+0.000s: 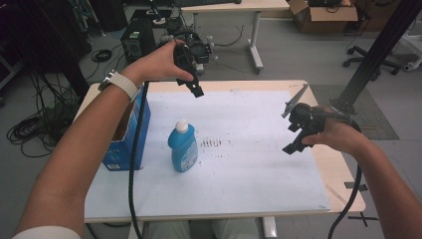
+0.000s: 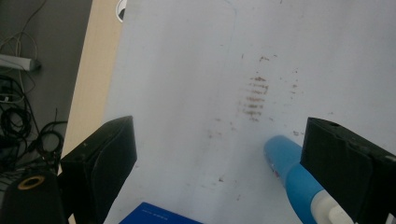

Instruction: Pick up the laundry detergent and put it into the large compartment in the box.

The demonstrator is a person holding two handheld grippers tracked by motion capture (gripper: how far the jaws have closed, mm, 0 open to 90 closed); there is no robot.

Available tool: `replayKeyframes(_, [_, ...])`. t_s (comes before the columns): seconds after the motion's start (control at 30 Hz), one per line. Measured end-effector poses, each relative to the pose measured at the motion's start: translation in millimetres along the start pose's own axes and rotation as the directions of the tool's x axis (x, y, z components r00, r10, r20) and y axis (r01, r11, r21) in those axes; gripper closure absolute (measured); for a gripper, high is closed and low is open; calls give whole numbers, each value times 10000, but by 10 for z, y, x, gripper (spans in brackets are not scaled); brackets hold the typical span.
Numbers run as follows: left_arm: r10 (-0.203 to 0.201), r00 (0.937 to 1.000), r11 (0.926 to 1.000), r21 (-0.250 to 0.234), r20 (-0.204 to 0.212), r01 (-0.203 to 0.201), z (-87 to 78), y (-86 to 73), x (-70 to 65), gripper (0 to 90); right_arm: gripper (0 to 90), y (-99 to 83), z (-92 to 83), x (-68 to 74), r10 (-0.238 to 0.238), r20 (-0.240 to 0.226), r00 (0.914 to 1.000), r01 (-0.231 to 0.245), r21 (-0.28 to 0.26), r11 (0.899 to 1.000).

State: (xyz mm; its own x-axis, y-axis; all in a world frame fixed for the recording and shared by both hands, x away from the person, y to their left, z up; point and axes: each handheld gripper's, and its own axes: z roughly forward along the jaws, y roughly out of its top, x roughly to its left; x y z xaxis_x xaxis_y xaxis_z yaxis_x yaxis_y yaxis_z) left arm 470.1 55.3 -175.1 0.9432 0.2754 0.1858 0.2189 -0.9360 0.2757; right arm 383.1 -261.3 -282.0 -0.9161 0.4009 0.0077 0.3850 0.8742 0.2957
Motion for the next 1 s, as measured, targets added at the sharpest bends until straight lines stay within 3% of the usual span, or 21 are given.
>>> replayKeyframes(0.33, [-502,9987,9984,245,14,502,-123,41,-68,76,139,-3,-12,-24,11,139,9999,-11,-8,10000])
replayKeyframes(0.37, [-724,9973,9961,515,105,717,-156,46,-86,77,140,-3,-12,-23,2,154,9999,-1,-27,10000])
replayKeyframes(0.43, [-845,9964,9947,588,9,843,-177,48,-94,81,140,-3,-10,-21,6,149,9999,-6,-34,10000])
replayKeyframes(0.5, [-1245,9921,9891,769,-168,1254,-227,54,-101,73,140,-7,8,-23,27,175,9998,-27,3,10000])
replayKeyframes(0.53, [-1456,9892,9859,806,-193,1467,-260,56,-107,73,140,-7,8,-23,27,175,9998,-27,3,10000])
replayKeyframes(0.57, [-1868,9815,9794,703,-411,1894,-323,56,-136,68,140,-10,20,-26,24,216,9998,-26,49,10000])
replayKeyframes(0.6, [-1868,9815,9794,703,-411,1894,-323,56,-136,64,140,-10,20,-26,24,216,9998,-26,49,10000])
replayKeyframes(0.7, [-2413,9689,9678,606,-545,2445,-386,55,-185,56,139,-19,31,-31,111,245,9996,-110,-13,9999])
replayKeyframes(0.8, [-3170,9470,9452,646,-516,3199,-431,58,-257,61,138,-27,30,-35,195,233,9995,-194,-46,9998])
replayKeyframes(1.0, [-4014,9151,9113,837,-387,4032,-446,66,-399,64,137,-22,17,-24,141,282,9995,-138,-109,9998])
